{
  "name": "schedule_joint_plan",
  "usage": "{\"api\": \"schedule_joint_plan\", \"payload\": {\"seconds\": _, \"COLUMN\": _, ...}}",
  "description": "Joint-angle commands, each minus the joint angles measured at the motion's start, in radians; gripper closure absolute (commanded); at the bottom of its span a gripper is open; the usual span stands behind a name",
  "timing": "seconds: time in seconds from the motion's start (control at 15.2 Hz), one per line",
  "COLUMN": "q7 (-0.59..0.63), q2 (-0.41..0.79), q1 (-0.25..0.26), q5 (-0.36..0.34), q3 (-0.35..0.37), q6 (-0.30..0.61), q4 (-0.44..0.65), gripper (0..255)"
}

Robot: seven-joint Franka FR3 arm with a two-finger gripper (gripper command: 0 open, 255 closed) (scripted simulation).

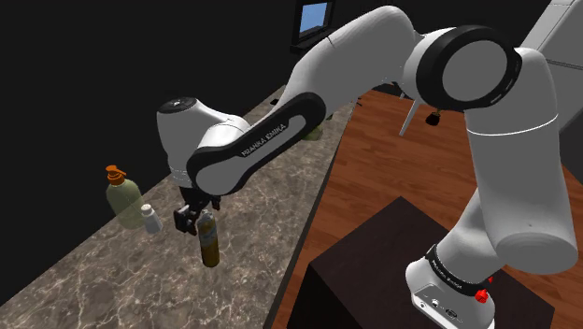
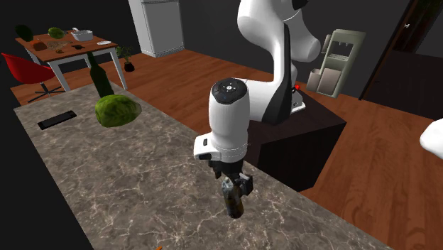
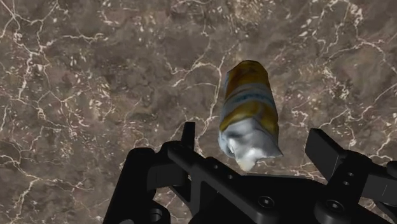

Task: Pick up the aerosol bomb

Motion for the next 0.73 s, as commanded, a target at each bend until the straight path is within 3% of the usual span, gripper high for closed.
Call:
{"api": "schedule_joint_plan", "payload": {"seconds": 0.0, "q7": 0.000, "q2": 0.003, "q1": 0.000, "q5": -0.001, "q3": -0.001, "q6": 0.004, "q4": -0.001, "gripper": 255}}
{"api": "schedule_joint_plan", "payload": {"seconds": 0.66, "q7": -0.001, "q2": -0.004, "q1": -0.001, "q5": 0.002, "q3": 0.001, "q6": -0.005, "q4": 0.002, "gripper": 255}}
